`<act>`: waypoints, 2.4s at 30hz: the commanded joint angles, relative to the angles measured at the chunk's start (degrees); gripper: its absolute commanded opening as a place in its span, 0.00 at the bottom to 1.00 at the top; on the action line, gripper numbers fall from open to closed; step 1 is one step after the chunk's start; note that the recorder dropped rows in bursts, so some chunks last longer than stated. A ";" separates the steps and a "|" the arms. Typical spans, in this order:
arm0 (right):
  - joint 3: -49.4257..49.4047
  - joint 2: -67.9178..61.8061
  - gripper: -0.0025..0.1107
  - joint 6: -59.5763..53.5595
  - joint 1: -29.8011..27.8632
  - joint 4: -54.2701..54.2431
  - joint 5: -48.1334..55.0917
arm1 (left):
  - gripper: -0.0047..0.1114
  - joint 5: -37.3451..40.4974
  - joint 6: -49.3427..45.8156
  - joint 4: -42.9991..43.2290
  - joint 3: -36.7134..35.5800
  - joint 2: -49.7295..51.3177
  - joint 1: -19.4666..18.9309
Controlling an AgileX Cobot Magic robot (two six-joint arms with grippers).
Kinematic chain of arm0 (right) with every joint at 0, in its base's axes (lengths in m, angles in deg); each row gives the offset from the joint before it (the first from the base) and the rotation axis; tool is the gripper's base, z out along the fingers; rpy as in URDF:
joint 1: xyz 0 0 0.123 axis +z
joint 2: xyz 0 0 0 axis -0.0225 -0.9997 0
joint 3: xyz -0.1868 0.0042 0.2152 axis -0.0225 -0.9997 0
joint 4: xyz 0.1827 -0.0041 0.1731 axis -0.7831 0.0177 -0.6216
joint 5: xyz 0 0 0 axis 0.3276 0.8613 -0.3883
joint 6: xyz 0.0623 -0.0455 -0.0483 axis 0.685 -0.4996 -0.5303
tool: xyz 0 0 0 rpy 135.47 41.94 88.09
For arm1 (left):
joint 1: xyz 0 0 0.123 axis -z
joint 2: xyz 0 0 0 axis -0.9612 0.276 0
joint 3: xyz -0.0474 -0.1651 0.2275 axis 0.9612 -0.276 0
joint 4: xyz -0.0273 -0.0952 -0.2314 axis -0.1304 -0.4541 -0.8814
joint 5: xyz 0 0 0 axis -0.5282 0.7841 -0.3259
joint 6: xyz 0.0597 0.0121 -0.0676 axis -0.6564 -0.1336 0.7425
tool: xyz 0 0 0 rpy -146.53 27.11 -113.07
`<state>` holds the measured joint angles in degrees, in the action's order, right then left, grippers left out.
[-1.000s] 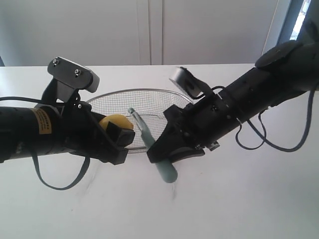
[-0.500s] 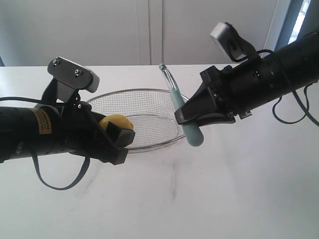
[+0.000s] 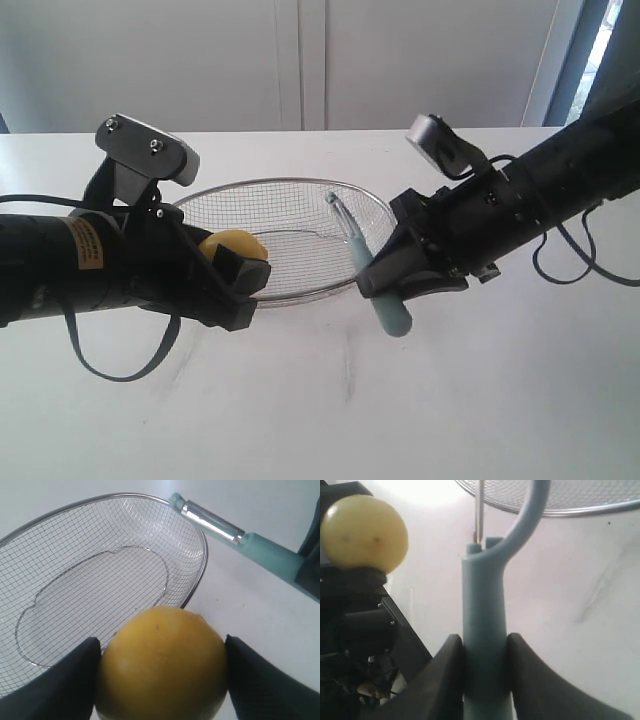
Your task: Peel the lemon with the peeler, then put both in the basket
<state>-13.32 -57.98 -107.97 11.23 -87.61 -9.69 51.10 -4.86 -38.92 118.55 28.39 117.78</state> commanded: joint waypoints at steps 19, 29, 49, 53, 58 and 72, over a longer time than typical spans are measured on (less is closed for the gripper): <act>-0.82 -5.64 0.02 -0.47 13.01 -4.01 1.33 | 0.04 -0.55 -0.01 0.14 -0.10 -0.22 0.32; -0.62 -5.43 0.02 -0.59 12.89 -4.20 -0.41 | 0.04 -0.55 -0.01 0.14 -0.10 -0.22 0.32; 0.85 -3.48 0.02 -0.59 10.24 -4.41 0.14 | 0.04 -0.55 -0.01 0.14 -0.10 -0.22 0.32; 0.85 -0.82 0.02 -0.69 8.99 -4.30 0.02 | 0.04 -0.55 -0.01 0.14 -0.10 -0.22 0.32; 0.85 1.82 0.02 -0.69 7.51 -4.30 0.75 | 0.04 -0.55 -0.01 0.14 -0.10 -0.22 0.32; 0.85 7.41 0.02 -0.57 0.86 -2.81 0.94 | 0.04 -0.55 -0.01 0.14 -0.10 -0.22 0.32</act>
<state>-12.91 -51.18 -107.97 13.30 -90.82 -9.26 51.10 -4.86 -38.91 118.55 28.39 117.78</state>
